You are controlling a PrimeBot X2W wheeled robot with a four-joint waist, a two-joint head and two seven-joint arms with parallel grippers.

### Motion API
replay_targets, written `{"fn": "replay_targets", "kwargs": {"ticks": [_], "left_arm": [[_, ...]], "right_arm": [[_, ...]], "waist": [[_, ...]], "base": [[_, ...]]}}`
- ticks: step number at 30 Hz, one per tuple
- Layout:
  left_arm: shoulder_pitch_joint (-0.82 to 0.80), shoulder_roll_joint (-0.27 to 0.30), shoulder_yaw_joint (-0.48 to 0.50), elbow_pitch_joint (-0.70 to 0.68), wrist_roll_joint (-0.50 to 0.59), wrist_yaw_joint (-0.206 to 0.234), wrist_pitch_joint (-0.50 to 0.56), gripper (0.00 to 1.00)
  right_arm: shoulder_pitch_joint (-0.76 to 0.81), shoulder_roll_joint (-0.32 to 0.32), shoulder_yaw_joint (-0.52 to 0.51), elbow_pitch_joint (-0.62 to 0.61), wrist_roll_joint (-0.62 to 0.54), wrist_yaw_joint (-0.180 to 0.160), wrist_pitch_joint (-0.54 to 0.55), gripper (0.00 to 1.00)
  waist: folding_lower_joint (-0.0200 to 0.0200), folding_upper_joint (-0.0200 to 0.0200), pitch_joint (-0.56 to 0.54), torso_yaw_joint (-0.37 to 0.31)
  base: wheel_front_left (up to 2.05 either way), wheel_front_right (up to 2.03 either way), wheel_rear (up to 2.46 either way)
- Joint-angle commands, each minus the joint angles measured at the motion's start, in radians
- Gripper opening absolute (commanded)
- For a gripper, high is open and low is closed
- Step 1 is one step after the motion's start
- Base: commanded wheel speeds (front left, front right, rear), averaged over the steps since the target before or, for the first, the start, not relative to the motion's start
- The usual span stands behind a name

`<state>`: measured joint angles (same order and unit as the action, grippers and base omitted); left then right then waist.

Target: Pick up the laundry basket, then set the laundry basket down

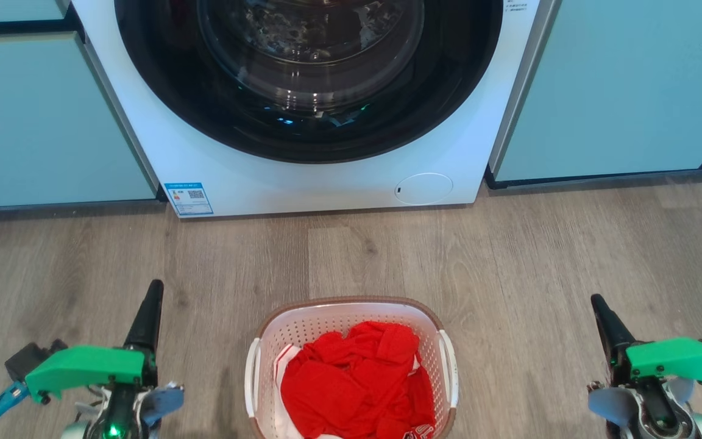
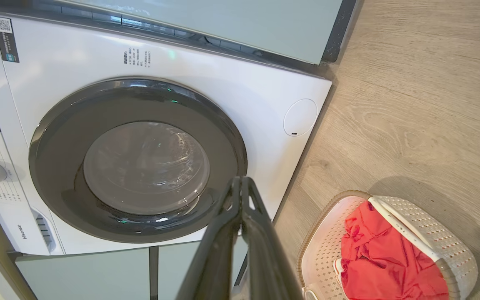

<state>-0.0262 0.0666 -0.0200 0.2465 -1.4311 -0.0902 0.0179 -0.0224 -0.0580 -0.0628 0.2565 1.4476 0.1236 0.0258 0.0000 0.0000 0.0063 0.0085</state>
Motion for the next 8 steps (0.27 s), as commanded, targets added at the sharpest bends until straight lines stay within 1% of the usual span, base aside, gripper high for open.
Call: {"fn": "replay_targets", "kwargs": {"ticks": [1,8], "left_arm": [[-0.057,0.016,0.041,-0.022,-0.032,-0.012,0.011,0.00],[-0.066,0.015,0.062,-0.014,-0.107,-0.024,0.032,0.00]], "right_arm": [[-0.060,-0.016,0.010,-0.028,0.030,0.006,0.012,0.00],[-0.070,-0.016,-0.002,-0.022,0.096,0.007,0.033,0.00]], "waist": [[0.0000,0.0000,0.000,-0.001],[0.0000,0.0000,-0.001,-0.004]], "base": [[0.00,0.00,0.00],[0.00,0.00,0.00]]}}
